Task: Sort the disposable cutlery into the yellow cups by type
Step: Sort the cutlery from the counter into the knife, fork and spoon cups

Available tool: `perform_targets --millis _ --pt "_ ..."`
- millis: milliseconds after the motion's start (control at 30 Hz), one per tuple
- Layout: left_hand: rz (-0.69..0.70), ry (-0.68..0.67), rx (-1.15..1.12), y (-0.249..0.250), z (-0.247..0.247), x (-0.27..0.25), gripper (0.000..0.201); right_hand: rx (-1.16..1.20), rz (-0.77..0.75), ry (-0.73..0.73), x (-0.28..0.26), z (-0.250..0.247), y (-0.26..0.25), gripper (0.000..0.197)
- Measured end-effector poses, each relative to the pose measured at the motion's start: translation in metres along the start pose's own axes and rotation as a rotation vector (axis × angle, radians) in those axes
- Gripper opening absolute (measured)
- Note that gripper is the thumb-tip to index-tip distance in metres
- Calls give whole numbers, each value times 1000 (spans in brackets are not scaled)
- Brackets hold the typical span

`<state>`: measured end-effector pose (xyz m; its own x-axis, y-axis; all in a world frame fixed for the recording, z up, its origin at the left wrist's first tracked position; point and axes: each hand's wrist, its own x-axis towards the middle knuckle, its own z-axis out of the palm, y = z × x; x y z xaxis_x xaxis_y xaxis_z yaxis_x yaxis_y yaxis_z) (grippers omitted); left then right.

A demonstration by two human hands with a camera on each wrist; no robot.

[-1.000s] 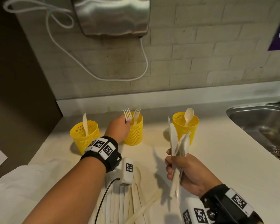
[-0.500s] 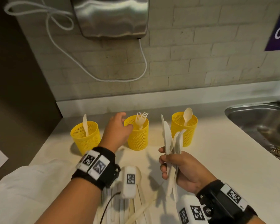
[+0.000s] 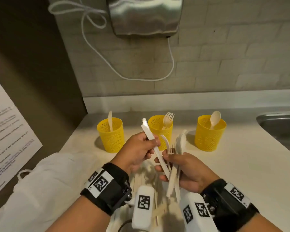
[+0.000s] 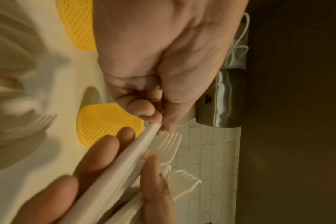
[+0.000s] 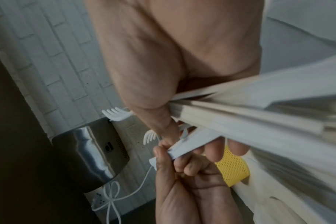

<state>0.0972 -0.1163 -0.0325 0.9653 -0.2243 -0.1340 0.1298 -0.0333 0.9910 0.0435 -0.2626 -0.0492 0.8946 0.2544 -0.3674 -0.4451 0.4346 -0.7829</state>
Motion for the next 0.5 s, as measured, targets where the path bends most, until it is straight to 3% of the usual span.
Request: perform_targets --millis 100,200,333,400,500 --pt "82 99 -24 17 -20 1 8 39 -7 27 2 5 2 9" --pt "265 337 -36 52 -59 4 13 57 -46 83 1 2 1 17" --pt "469 596 75 81 -112 15 10 145 -90 122 -3 -8 -2 11" --pt "428 639 232 73 -126 31 2 152 -90 126 -6 -10 -1 8" --pt "232 581 523 44 -132 54 16 163 -77 104 -9 -10 0 9"
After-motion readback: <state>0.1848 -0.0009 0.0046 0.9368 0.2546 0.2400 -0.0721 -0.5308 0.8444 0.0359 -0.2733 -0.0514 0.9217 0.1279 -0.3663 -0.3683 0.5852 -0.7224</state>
